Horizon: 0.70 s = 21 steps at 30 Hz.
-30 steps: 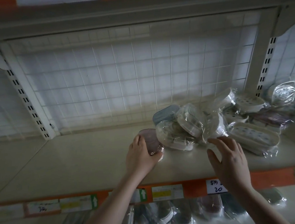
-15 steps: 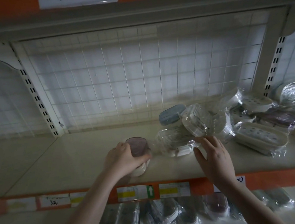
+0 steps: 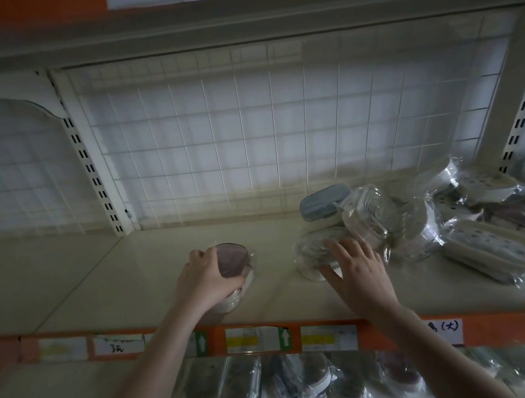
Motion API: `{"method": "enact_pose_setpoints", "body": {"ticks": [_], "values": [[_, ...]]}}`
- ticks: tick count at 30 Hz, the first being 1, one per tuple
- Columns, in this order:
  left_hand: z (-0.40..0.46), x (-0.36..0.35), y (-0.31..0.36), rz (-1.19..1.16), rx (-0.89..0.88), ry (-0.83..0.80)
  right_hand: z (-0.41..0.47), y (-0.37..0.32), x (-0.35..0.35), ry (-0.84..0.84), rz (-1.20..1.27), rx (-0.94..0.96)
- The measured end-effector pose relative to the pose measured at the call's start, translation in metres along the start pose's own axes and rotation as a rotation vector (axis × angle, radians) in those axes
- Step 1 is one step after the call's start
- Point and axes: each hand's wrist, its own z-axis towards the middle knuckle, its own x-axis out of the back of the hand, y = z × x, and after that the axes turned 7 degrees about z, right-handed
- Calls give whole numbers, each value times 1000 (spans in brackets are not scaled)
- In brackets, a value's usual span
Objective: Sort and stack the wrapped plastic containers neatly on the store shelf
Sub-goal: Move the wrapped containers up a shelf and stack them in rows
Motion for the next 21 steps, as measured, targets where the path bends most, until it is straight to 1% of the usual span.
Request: {"method": "enact_pose_setpoints", "body": {"ticks": [3, 6, 8, 11, 12, 16, 18, 20, 21], "values": [[2, 6, -12, -51, 12, -45, 8, -12, -6, -81, -54, -56], [5, 8, -18, -100, 16, -74, 19, -21, -15, -149, -14, -90], [8, 7, -21, -126, 17, -93, 23, -25, -20, -137, 9, -66], [10, 8, -24, -142, 22, -101, 23, -22, -22, -65, 152, 18], [11, 9, -26, -143, 24, -100, 22, -21, -19, -78, 211, 24], [13, 9, -33, -140, 25, -124, 17, -8, -3, -203, 434, 101], [12, 9, -34, -134, 23, -125, 12, -6, 5, -334, 559, 64], [11, 9, -33, -128, 23, -121, 10, -8, 11, -365, 655, 35], [11, 9, -32, -127, 21, -120, 9, -12, 13, -339, 699, 30]]}}
